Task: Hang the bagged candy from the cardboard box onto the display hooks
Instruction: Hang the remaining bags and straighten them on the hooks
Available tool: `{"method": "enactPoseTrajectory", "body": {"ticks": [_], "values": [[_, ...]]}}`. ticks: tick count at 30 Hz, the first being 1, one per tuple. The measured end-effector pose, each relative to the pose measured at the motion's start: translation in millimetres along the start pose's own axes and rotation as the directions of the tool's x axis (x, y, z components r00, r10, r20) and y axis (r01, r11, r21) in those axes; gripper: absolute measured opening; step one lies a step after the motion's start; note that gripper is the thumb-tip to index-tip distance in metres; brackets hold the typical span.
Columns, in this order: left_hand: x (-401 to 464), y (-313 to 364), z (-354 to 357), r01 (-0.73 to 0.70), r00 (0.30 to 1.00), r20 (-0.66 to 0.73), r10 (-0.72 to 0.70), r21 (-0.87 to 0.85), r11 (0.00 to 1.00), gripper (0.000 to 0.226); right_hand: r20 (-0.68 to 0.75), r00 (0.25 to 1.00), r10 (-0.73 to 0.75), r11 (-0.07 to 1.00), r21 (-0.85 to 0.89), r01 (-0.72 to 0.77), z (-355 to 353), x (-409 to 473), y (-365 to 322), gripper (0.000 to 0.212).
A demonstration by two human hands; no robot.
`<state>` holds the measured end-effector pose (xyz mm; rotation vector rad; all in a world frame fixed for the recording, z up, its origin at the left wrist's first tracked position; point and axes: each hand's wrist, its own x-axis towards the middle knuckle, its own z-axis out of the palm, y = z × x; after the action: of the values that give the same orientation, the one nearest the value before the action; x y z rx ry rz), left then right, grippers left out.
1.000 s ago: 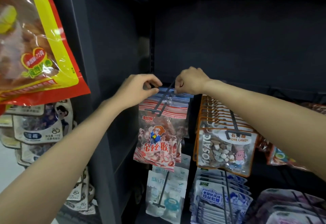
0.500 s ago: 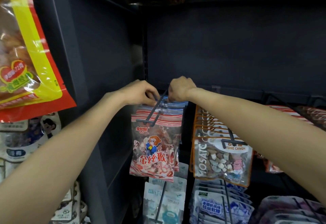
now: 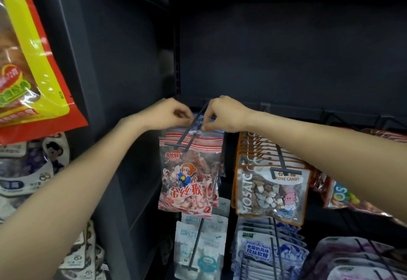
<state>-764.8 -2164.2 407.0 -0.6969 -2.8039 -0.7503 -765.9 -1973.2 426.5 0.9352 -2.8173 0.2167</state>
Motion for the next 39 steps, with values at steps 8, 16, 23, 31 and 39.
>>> {"method": "enactPoseTrajectory", "body": {"ticks": [8,16,23,31,39], "values": [[-4,1,-12,0.032,0.996,0.078,-0.032,-0.001,0.999,0.010,-0.034,0.999,-0.036,0.989,-0.147,0.030,5,4,-3,0.019],[7,-1,-13,0.020,0.983,0.181,-0.033,0.070,0.997,0.010,0.037,0.999,-0.017,1.000,-0.024,0.018,-3,8,-4,0.013],[10,-3,2,-0.033,0.997,-0.052,0.054,0.342,0.939,0.014,0.057,0.987,0.148,0.987,0.047,-0.151,-4,9,-3,0.022],[-18,-2,2,-0.056,0.973,-0.223,0.053,-0.008,0.998,0.011,0.056,0.997,0.052,0.996,0.072,-0.056,-11,-12,-5,0.012],[-18,-4,4,-0.003,0.992,-0.126,0.022,0.147,0.989,0.012,0.053,0.991,0.120,0.988,-0.103,-0.114,2,-11,-13,0.014]]}}
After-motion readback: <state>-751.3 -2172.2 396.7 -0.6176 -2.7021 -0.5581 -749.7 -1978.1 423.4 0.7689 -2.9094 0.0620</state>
